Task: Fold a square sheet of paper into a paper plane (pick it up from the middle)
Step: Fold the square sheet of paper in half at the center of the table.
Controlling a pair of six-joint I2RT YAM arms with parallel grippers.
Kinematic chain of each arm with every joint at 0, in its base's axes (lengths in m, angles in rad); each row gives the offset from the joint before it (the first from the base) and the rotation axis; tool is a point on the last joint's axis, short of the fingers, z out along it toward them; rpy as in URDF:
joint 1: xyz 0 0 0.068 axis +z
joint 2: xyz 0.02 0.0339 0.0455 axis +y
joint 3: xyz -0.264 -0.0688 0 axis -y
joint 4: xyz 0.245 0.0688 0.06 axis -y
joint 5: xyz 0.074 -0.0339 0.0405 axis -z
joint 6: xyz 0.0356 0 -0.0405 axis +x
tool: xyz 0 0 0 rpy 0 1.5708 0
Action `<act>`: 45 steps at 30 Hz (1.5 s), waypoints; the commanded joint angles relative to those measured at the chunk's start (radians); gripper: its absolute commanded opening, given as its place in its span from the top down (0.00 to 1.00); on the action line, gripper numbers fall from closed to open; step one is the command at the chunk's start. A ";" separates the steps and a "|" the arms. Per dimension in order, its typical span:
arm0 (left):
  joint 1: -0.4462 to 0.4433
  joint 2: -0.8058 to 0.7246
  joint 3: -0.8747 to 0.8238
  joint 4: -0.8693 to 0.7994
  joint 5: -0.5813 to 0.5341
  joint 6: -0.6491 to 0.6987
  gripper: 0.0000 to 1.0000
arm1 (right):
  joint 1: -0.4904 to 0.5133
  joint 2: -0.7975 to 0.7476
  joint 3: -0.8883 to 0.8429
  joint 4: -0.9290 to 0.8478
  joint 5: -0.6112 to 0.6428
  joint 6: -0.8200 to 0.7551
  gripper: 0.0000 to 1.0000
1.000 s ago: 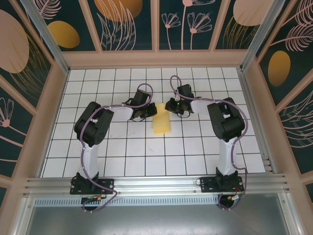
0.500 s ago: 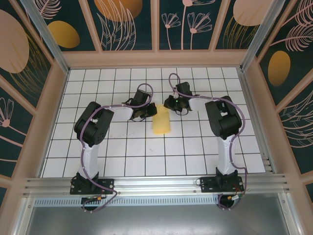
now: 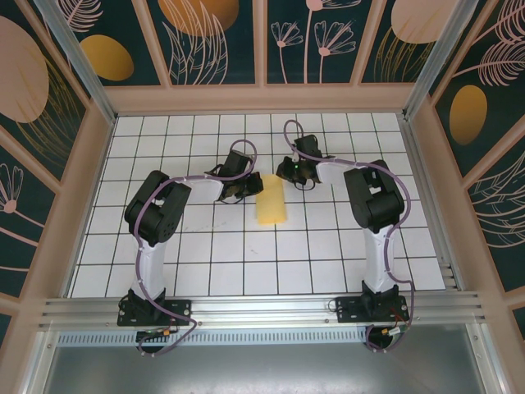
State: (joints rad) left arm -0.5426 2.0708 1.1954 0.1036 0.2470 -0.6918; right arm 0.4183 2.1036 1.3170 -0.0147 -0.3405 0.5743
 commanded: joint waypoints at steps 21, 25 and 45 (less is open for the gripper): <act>0.012 0.069 -0.050 -0.165 -0.120 -0.006 1.00 | 0.054 -0.176 -0.203 -0.111 -0.045 -0.084 0.91; 0.012 0.067 -0.051 -0.163 -0.124 -0.008 0.99 | 0.070 -0.228 -0.220 -0.113 -0.108 -0.112 0.91; 0.012 0.064 -0.064 -0.147 -0.129 -0.021 0.99 | 0.092 -0.296 -0.343 -0.203 -0.106 -0.155 0.91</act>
State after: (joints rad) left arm -0.5457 2.0693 1.1885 0.1131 0.2348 -0.7082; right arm 0.4992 1.8496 0.9962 -0.1413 -0.4286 0.4526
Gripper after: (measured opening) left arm 0.046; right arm 0.089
